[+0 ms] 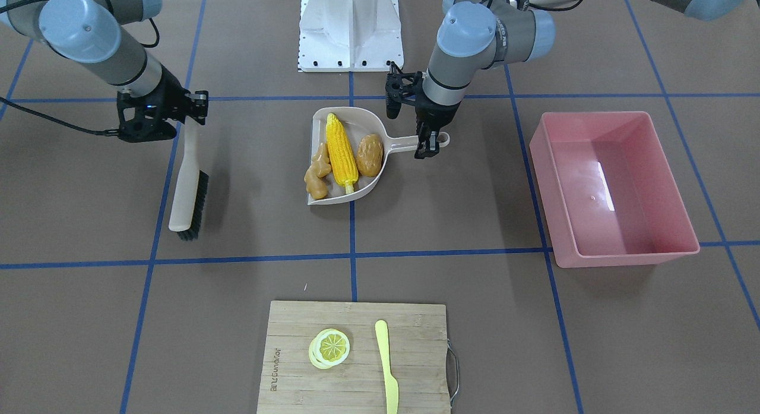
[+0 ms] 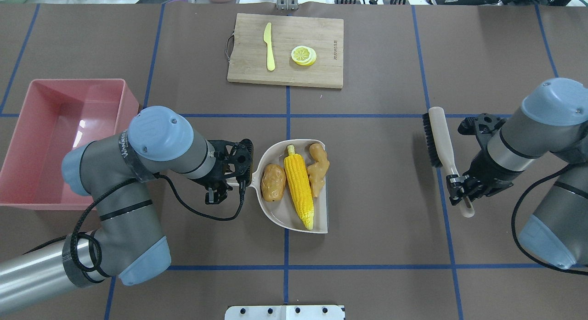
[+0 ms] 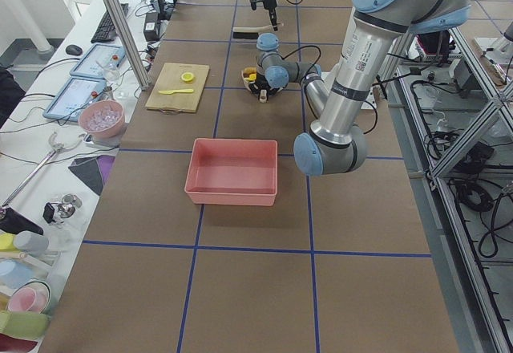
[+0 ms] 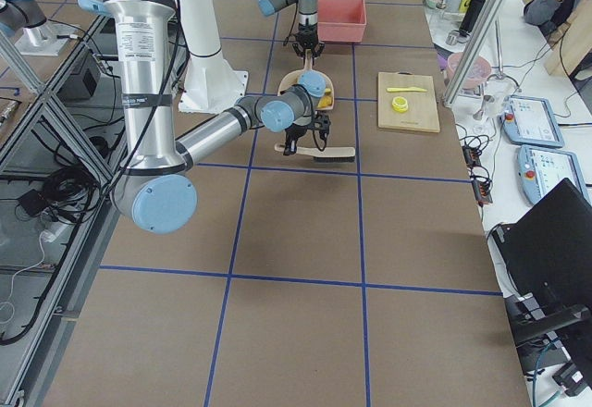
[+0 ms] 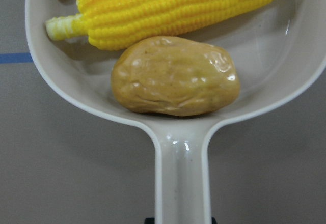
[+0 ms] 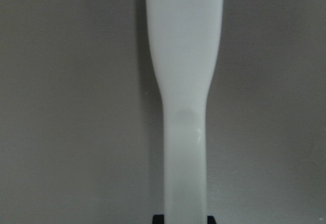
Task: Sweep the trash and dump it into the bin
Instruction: 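Lift the brush away with the right gripper while the left gripper raises the dustpan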
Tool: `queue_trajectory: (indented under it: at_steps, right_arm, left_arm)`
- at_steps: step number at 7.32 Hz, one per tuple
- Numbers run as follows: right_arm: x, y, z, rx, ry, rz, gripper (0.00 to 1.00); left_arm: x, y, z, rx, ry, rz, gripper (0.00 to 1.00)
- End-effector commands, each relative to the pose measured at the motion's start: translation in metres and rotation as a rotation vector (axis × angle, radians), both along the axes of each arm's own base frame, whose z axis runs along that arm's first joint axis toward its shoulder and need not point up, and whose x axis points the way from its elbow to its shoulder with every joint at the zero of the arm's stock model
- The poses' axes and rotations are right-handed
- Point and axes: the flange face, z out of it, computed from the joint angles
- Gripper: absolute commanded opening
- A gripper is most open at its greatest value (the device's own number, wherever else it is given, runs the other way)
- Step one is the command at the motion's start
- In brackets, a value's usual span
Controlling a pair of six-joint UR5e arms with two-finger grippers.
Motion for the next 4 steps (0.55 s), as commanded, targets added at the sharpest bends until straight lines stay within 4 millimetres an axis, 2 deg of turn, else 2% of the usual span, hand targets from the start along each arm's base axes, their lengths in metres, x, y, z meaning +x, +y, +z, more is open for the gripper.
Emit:
queue_trajectory:
  at_steps: [1,3,4]
  right_arm:
    - [0.030,0.003,0.042,0.016,0.039,-0.024,0.00]
    - [0.058,0.003,0.077,0.015,0.076,-0.032,0.00]
    - [0.080,-0.006,0.104,0.012,0.088,-0.036,0.00]
  left_arm:
    - [-0.006,0.002,-0.005,-0.024,0.050,-0.035,0.00]
    - [-0.022,0.004,-0.013,-0.004,0.106,-0.050,0.00]
    - [-0.027,0.006,-0.013,-0.040,0.159,-0.087,0.00]
